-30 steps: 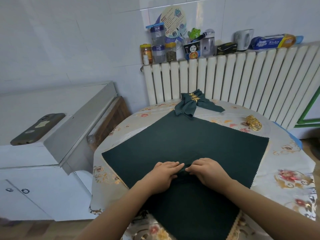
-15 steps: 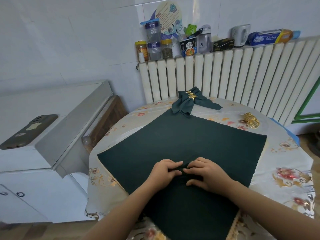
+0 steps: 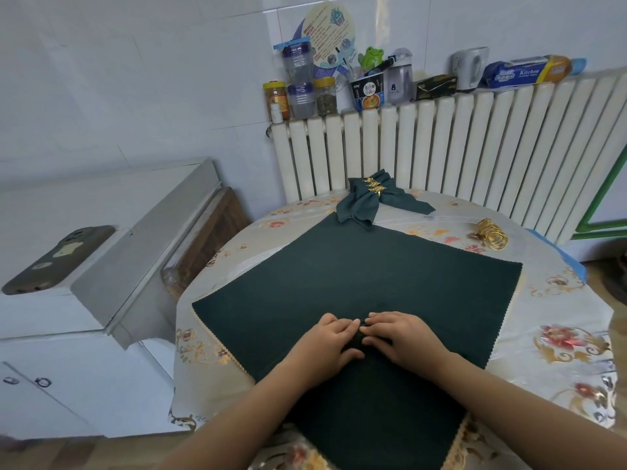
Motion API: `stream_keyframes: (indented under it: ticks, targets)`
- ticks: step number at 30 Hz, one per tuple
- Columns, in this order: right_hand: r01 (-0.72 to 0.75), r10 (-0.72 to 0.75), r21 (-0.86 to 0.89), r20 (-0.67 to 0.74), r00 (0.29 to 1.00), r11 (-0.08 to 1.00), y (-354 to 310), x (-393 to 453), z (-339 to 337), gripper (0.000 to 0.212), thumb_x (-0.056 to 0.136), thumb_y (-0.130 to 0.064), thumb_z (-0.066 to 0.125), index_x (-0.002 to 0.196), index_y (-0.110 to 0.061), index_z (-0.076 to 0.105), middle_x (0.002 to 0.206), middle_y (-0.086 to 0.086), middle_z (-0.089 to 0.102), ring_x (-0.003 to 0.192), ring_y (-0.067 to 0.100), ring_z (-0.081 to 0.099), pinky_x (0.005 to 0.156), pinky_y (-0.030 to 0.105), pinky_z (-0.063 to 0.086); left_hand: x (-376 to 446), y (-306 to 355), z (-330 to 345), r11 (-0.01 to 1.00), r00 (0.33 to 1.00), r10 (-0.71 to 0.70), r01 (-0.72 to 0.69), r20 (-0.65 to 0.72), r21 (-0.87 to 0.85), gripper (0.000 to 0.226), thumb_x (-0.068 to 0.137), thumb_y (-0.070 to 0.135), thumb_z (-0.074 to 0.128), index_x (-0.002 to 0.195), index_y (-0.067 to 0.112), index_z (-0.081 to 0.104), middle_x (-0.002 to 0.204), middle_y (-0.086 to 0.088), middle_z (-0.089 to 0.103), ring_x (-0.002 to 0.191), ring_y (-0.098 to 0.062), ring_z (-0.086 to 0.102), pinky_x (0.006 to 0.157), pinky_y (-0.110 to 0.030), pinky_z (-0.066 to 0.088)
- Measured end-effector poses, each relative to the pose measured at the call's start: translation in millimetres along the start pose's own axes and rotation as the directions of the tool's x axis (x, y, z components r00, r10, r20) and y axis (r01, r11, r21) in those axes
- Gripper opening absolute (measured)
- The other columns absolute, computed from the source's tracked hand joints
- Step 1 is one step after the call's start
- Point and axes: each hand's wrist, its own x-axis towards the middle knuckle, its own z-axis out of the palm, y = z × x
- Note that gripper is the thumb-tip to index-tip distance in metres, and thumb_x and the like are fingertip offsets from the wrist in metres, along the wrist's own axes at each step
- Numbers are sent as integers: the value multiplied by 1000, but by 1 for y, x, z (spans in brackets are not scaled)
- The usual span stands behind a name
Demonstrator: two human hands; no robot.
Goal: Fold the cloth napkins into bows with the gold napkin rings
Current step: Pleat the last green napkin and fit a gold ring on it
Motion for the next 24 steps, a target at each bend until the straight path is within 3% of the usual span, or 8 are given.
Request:
stream_keyframes:
  ticks: [2,5,9,13,17,24]
  targets:
    - [-9,9,-3,6,1000,1000,0,1,1,36,85,-45,46,91,-25,75,94,-6,74,93,10,69,81,21,51,2,1,0,1000,999,5,-5,-33,-25,54,96,30,51,141,4,40,133,-13,51,118,-29,41,105,-32,34]
    - [-70,69,19,30,997,997,-2,0,-1,29,86,-41,54,97,-23,75,102,-2,72,102,14,66,88,28,52,3,3,-1,988,993,-71,57,-95,-143,45,95,24,54,137,10,48,120,-10,56,113,-22,41,97,-17,30]
    - [-163,157,59,102,982,985,-4,0,-9,29,92,-38,55,117,-27,66,125,-7,62,123,7,50,102,21,38,8,6,-4,963,981,-142,106,-130,-246,38,92,18,58,130,14,57,109,-8,61,106,-19,44,87,-8,24]
    - [-269,262,129,67,963,954,-1,0,-27,27,95,-33,52,116,-25,67,118,-12,65,116,4,54,99,19,39,16,5,-3,955,979,-156,115,-134,-273,34,91,17,60,125,15,61,108,-7,64,106,-18,47,87,-9,26]
    - [-467,481,208,-18,877,860,21,2,-50,25,96,-27,50,113,-22,68,117,-8,66,111,10,58,90,21,41,36,6,-7,952,973,-161,109,-163,-286,32,91,15,60,124,13,62,109,-5,65,109,-18,47,88,-7,26]
    - [-653,654,39,-59,754,757,88,13,-77,27,92,-29,55,117,-22,64,118,-3,65,108,14,58,93,30,45,111,17,-15,961,978,-106,53,-181,-272,34,93,16,58,126,10,60,112,-8,65,111,-23,46,91,-10,25]
